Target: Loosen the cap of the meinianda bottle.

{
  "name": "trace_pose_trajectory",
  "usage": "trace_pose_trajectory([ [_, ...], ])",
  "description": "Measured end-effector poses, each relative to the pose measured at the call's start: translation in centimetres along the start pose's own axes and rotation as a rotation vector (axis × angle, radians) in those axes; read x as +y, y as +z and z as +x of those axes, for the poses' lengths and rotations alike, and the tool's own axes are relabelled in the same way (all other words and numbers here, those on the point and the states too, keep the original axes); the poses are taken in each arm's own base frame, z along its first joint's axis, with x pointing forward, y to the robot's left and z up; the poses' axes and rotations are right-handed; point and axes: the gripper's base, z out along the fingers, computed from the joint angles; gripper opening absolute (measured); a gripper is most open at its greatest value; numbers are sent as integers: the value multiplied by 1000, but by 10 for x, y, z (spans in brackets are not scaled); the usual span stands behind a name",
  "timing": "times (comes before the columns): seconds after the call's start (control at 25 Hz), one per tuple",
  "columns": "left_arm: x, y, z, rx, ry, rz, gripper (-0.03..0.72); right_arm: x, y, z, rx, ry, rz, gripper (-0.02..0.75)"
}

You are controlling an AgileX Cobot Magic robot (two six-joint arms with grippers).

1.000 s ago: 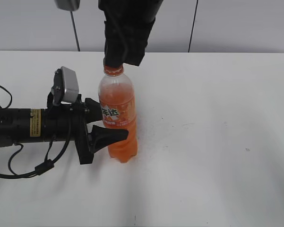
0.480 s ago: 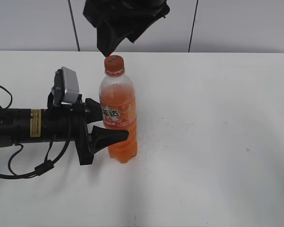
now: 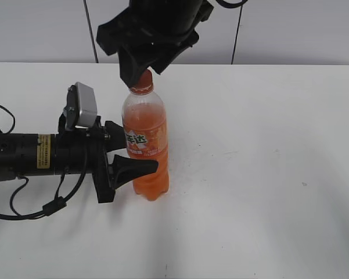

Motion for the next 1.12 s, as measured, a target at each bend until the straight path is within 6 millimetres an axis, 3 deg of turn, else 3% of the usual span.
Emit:
trace_pose_trajectory([
  [0.12, 0, 0, 0, 0, 0, 0, 415, 0, 1, 0, 1, -19, 1, 251],
  [0.36, 0, 0, 0, 0, 0, 0, 415, 0, 1, 0, 2, -160, -3, 251],
  [0.44, 0, 0, 0, 0, 0, 0, 415, 1, 1, 0, -2, -317, -12, 251],
  [0.6, 0, 0, 0, 0, 0, 1, 415, 1, 1, -1, -9, -791, -11, 251],
  [0.72, 1, 0, 0, -2, -8, -7, 414, 2, 0, -1, -21, -1013, -11, 164],
  [0.96, 1, 0, 0, -2, -8, -7, 414, 4, -1, -2, -39, -1071, -32, 141],
  [1.12, 0, 0, 0, 0, -4, -2, 414, 5, -3, -2, -46, -996, -37, 177],
])
